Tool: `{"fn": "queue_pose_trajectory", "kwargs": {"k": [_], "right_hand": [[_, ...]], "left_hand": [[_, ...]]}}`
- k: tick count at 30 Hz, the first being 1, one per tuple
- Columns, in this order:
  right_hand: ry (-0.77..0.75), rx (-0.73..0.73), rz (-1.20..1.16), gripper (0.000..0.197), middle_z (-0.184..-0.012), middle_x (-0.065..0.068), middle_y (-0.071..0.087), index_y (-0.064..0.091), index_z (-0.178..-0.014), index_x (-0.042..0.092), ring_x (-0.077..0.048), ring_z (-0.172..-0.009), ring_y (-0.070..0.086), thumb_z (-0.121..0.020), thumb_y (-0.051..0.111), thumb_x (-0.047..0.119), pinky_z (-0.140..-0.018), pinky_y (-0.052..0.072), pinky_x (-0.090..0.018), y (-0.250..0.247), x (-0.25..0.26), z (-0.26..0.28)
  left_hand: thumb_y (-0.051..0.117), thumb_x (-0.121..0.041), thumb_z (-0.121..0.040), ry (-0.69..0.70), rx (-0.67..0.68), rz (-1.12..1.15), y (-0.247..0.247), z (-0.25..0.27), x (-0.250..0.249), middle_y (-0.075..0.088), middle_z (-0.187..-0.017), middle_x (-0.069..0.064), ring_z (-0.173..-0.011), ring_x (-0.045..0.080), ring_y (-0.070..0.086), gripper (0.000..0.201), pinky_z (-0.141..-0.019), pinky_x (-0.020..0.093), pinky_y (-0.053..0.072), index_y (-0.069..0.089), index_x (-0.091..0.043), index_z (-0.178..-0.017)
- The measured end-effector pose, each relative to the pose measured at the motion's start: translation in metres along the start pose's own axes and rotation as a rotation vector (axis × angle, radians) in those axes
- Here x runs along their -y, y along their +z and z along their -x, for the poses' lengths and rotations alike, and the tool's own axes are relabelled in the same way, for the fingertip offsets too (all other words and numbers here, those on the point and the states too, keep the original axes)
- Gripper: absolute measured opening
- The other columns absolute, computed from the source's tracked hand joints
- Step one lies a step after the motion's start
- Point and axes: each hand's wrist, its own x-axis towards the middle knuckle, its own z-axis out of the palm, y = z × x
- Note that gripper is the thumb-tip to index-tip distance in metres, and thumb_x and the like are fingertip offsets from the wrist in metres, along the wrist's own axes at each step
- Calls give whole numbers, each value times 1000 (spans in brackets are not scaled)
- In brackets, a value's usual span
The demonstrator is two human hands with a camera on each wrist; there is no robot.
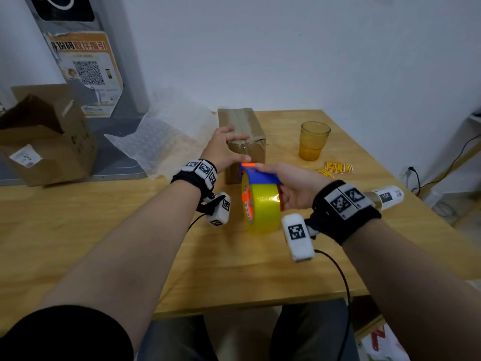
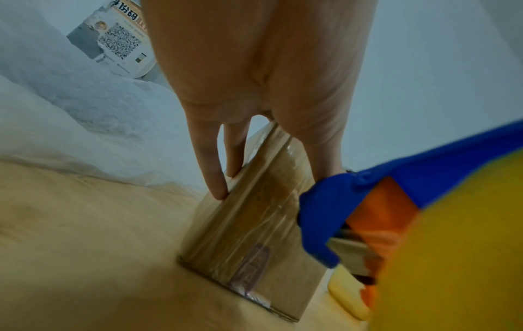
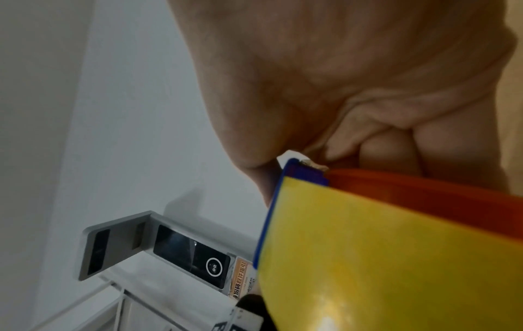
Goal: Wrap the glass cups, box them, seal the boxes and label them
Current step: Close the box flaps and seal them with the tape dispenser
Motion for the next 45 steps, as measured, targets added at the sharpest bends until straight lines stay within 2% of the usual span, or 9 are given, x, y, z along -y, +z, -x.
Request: {"fn": "queue_pose_trajectory", "kwargs": {"k": [5, 11, 16, 22, 28, 31, 34, 39, 45], "right_hand": [[30, -30, -111, 34, -64, -6, 73, 65, -103, 15, -17, -48, 69, -102, 56, 47, -45, 54, -25, 5, 8, -4], [64, -67, -202, 39, -69, -11, 75, 67, -112, 12, -23, -52, 72, -102, 56, 48, -47, 57, -30, 5, 13, -7], [111, -50, -176, 52, -107, -15, 75, 63, -134, 13, -29, -91, 71, -100, 57, 51, -72, 56, -39, 11, -1, -15], [59, -43, -63, 49, -104, -12, 79, 67, -126, 14, -25, -90, 77, -98, 59, 54, -73, 60, -36, -13, -3, -6], [-6, -120, 177, 31, -74, -8, 74, 66, -102, 7, -22, -60, 71, -97, 64, 38, -59, 55, -27, -46, -1, 0], [-44, -224, 396, 42, -49, -2, 31, 37, -66, 21, -18, -39, 29, -96, 66, 30, -49, 22, -26, -55, 6, -18], [-64, -302, 636, 54, -45, 0, 25, 30, -61, 19, -18, -40, 24, -98, 66, 35, -49, 22, -28, -53, 16, -35], [-85, -347, 850, 59, -52, -2, 27, 31, -60, 19, -17, -45, 28, -98, 65, 47, -48, 22, -28, -46, 26, -65], [-73, -294, 978, 56, -61, -7, 39, 40, -65, 14, -19, -55, 39, -93, 70, 52, -52, 28, -32, -41, 23, -86]], "left_hand": [[92, -20, -72, 6, -46, -23, 3, -2, 0, 42, -152, -4, -139, 14, 43, 58, -115, 44, 42, 72, -35, -125], [94, -20, -69, 0, -77, -19, 8, -2, 1, 44, -150, -5, -135, 14, 48, 54, -117, 42, 39, 72, -39, -116], [94, -22, -69, -1, -40, -26, 8, 6, -3, 36, -154, -5, -141, 13, 41, 61, -118, 34, 35, 65, -42, -117], [76, -33, -92, -2, 9, 48, -1, 7, -7, 34, -155, -3, -128, 5, 41, 37, -107, 50, 48, 70, -31, -128], [46, -40, -108, -55, 83, 43, -9, 7, -13, 26, -160, -6, -146, 23, 33, 34, -96, 59, 55, 64, -32, -136], [42, -40, -109, -51, 112, 34, -12, 7, -12, 24, -162, -8, -147, 24, 31, 36, -87, 59, 59, 61, -33, -139], [49, -40, -107, -24, 122, 35, -13, 6, -10, 25, -161, -6, -147, 22, 33, 34, -86, 53, 60, 62, -34, -137], [59, -30, -104, 92, 85, -3, -11, 1, 0, 35, -154, 5, -148, 18, 30, 31, -123, 41, 28, 67, -29, -134], [61, -17, -102, 112, 102, -70, -19, -9, 2, 39, -149, 5, -143, 15, 33, 30, -112, 16, 25, 69, -26, -129]]}}
